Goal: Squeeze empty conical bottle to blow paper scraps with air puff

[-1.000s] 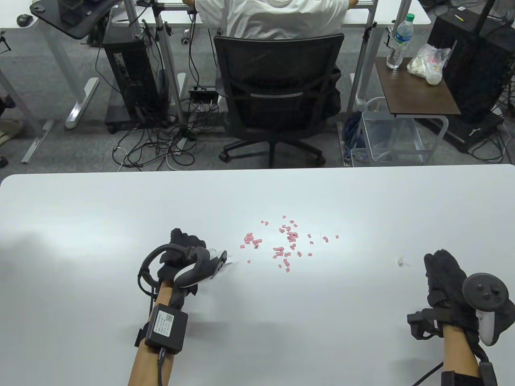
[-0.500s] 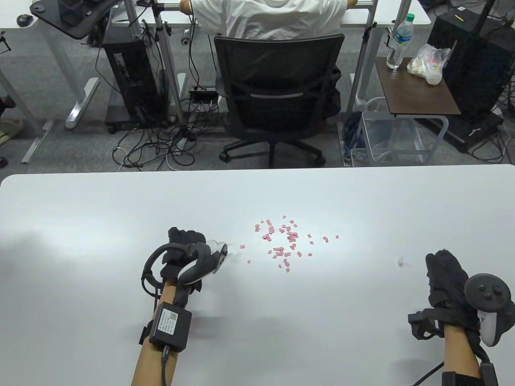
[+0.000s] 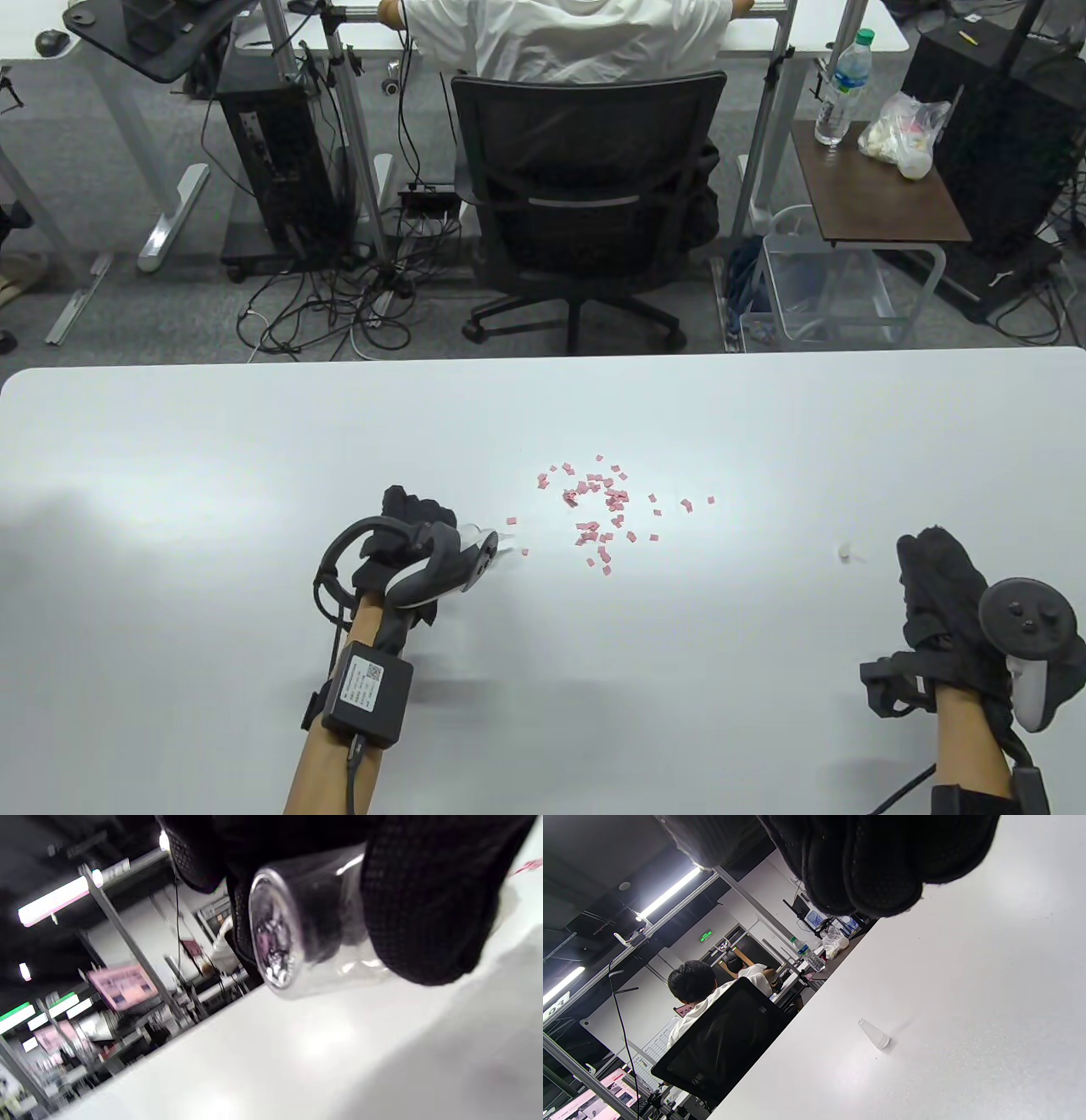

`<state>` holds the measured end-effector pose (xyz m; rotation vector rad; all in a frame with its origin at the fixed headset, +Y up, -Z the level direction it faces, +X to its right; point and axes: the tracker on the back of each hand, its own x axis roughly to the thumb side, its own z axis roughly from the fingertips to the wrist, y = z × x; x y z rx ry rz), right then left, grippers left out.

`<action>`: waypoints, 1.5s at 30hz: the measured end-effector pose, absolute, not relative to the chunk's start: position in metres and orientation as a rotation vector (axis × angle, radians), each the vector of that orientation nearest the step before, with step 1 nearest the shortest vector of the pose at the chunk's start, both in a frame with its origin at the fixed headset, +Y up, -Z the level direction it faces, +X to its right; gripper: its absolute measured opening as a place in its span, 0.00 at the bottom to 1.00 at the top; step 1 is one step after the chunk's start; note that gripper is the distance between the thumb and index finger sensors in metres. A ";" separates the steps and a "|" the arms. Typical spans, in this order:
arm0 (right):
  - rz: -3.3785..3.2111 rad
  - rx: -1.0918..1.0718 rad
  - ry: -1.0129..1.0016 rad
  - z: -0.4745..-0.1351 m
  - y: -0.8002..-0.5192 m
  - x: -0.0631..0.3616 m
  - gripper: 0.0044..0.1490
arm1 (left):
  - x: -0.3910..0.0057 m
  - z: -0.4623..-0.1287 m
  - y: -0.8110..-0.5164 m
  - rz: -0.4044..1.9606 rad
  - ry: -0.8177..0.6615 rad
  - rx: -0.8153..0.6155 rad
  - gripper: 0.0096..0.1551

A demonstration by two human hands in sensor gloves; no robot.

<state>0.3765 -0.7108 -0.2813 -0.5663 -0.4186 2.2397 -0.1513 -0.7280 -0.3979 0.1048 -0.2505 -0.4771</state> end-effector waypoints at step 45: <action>2.227 -0.555 -0.430 -0.280 -0.710 0.378 0.41 | -0.125 -0.394 -0.724 -0.481 -0.296 0.112 0.36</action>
